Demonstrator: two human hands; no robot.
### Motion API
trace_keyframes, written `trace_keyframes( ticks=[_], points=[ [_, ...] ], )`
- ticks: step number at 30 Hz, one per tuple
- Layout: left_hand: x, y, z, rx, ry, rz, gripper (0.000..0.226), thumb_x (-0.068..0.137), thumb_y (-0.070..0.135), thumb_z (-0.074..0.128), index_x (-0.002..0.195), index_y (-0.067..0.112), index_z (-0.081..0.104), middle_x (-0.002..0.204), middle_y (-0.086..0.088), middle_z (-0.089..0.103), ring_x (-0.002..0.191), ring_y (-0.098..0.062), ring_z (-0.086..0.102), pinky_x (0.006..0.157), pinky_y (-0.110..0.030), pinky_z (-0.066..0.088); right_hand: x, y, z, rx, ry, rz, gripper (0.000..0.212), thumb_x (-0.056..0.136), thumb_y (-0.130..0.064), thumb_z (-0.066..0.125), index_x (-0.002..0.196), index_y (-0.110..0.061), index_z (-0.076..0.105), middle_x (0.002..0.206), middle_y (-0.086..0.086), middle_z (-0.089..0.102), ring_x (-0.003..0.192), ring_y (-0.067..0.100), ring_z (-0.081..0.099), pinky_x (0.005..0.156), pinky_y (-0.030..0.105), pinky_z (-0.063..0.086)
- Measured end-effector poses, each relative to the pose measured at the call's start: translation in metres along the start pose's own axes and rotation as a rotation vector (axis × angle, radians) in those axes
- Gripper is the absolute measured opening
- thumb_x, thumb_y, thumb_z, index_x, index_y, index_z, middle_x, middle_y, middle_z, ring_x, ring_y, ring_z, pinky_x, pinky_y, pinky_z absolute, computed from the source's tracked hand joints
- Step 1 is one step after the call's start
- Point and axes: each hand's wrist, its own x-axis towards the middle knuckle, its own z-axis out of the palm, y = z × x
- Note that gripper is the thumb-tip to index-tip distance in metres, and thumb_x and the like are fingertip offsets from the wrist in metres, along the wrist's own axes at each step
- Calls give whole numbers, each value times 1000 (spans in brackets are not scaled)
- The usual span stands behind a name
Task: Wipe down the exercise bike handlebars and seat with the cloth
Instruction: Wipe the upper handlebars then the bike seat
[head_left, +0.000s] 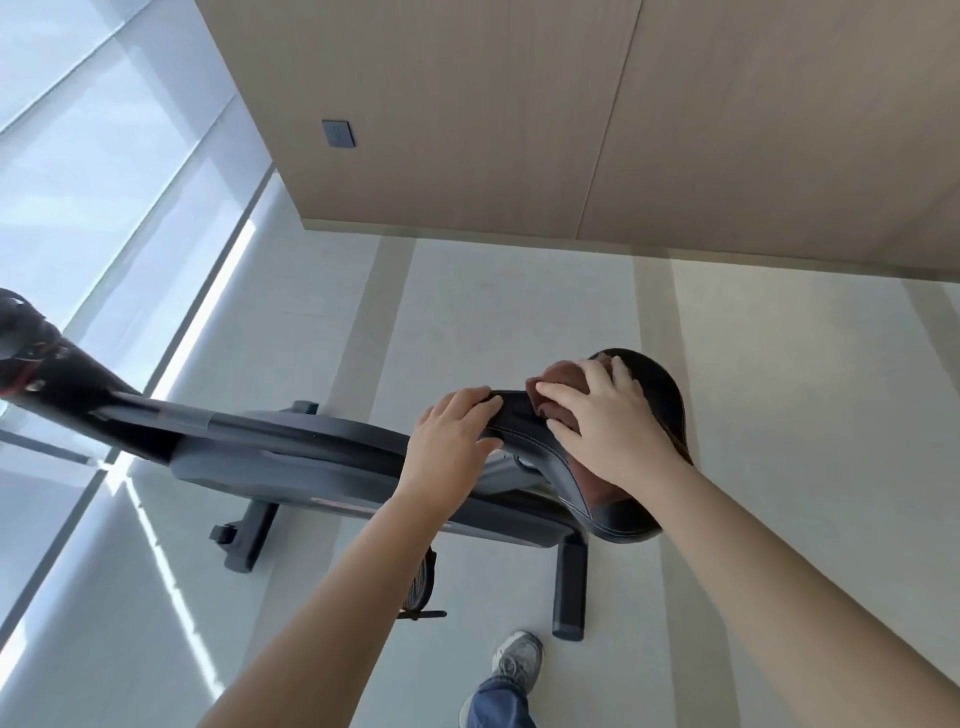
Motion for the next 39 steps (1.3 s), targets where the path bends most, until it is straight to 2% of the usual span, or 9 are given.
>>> trace_keyframes(
  ticks=[3,5,12,16,19,25,31,36,39],
  points=[
    [3,-4,4,-52,84,41,40,60,2,81,97,2,68,99,-13,69,88,-31,64,68,-41,56,39,-8,-8,155,-163,-162,42,89,-38,48,130,-41,42,119,8,48,112,31,44,96,41,36],
    [3,-7,7,-64,121,60,40,55,3,84,93,3,70,94,-11,70,81,-28,66,64,-38,57,55,-4,-14,244,-307,-228,43,88,-40,49,130,-46,39,109,4,49,105,27,50,87,33,38],
    [6,-15,11,-102,166,63,35,59,10,84,93,11,72,94,-2,71,80,-21,66,66,-29,55,68,12,-11,319,-391,-274,41,83,-49,54,122,-50,44,115,-5,56,108,16,52,85,27,37],
    [0,-16,16,-144,182,-11,36,62,12,81,96,13,71,95,-1,70,86,-19,65,78,-20,45,101,-10,-12,503,-697,-286,35,87,-40,55,122,-38,53,127,-14,56,117,4,48,94,20,31],
    [0,-19,19,-152,204,-9,36,61,15,82,95,13,71,95,0,70,88,-17,64,81,-19,45,103,4,-20,491,-776,-321,34,87,-37,56,121,-41,52,123,-16,57,112,2,50,93,19,32],
    [2,-23,25,-187,277,-3,30,65,20,76,94,12,71,95,0,70,95,-11,61,84,-23,47,85,25,-24,187,-562,-344,33,86,-47,51,119,-51,48,109,-5,57,103,15,53,86,30,40],
    [2,-26,24,-178,272,-6,29,66,22,75,93,14,71,96,2,70,95,-11,62,82,-29,49,101,8,-27,247,-695,-317,28,90,-43,47,116,-38,55,116,-6,61,107,15,53,89,31,39],
    [4,-23,23,-146,281,-6,30,64,18,75,93,12,71,95,1,70,93,-7,57,82,-25,47,54,44,-29,185,-263,-305,23,86,-46,49,108,-45,58,97,-10,51,102,17,49,75,29,37],
    [2,-18,19,-87,224,-21,33,64,17,77,95,12,70,96,1,70,91,-11,59,80,-22,45,63,20,-18,99,-229,-215,29,89,-46,44,111,-37,59,103,3,55,103,26,51,80,35,39]
  ],
)
